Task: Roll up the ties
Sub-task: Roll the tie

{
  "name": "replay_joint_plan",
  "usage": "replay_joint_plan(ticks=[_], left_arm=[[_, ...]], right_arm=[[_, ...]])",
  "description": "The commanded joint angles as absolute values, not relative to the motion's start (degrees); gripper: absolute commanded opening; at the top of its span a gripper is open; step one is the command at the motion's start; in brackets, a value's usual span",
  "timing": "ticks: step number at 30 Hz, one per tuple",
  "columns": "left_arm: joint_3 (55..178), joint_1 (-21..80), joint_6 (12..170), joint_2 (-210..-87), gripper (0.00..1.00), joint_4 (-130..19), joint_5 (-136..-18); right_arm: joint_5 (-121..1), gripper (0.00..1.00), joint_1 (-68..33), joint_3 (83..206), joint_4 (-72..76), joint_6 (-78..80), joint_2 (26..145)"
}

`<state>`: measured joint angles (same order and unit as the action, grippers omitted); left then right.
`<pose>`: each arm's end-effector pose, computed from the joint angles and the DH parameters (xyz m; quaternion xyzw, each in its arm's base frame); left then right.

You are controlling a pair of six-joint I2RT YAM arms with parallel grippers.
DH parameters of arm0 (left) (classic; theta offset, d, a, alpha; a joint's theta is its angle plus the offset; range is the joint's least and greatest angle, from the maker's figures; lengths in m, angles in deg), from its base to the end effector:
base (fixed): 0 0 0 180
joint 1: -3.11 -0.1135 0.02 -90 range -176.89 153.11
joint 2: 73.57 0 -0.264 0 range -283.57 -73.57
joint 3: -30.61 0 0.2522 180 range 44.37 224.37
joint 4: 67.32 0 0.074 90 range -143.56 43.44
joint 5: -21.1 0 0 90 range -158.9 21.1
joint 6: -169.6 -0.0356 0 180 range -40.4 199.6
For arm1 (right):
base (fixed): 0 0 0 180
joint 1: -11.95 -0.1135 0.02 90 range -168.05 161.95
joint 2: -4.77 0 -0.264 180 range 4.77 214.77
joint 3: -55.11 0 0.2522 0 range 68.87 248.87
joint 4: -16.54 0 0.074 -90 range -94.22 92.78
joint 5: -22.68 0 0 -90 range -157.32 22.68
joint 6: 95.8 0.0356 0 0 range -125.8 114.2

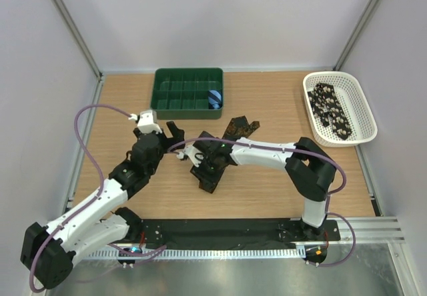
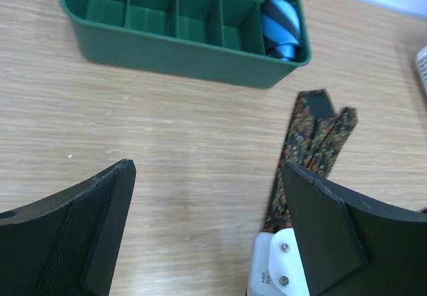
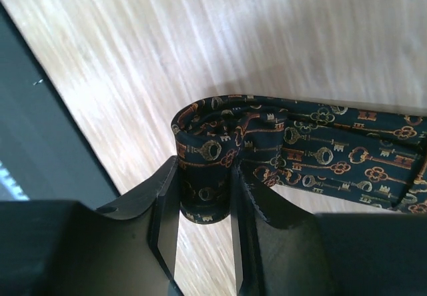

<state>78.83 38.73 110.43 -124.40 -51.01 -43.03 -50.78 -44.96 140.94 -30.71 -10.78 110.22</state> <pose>0.1761 -0.1071 0.2723 -0.0969 0.7978 -0.1580 0.5737 0.1937 0.3158 0.1838 -0.5233 0.8167 0.2136 0.1167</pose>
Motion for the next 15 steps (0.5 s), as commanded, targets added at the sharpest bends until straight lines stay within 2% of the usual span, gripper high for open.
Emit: replay_joint_plan(ticks=[1, 15], left_arm=[[72.17, 38.88, 109.05, -121.74, 0.94, -52.66, -46.3], [62.04, 38.88, 107.99, -107.32, 0.94, -52.24, -47.97]], right_arm=[[-42.63, 0.11, -38.69, 141.65, -27.81, -5.63, 110.76], [-33.13, 0.11, -32.44, 143.14, -26.13, -5.63, 117.62]])
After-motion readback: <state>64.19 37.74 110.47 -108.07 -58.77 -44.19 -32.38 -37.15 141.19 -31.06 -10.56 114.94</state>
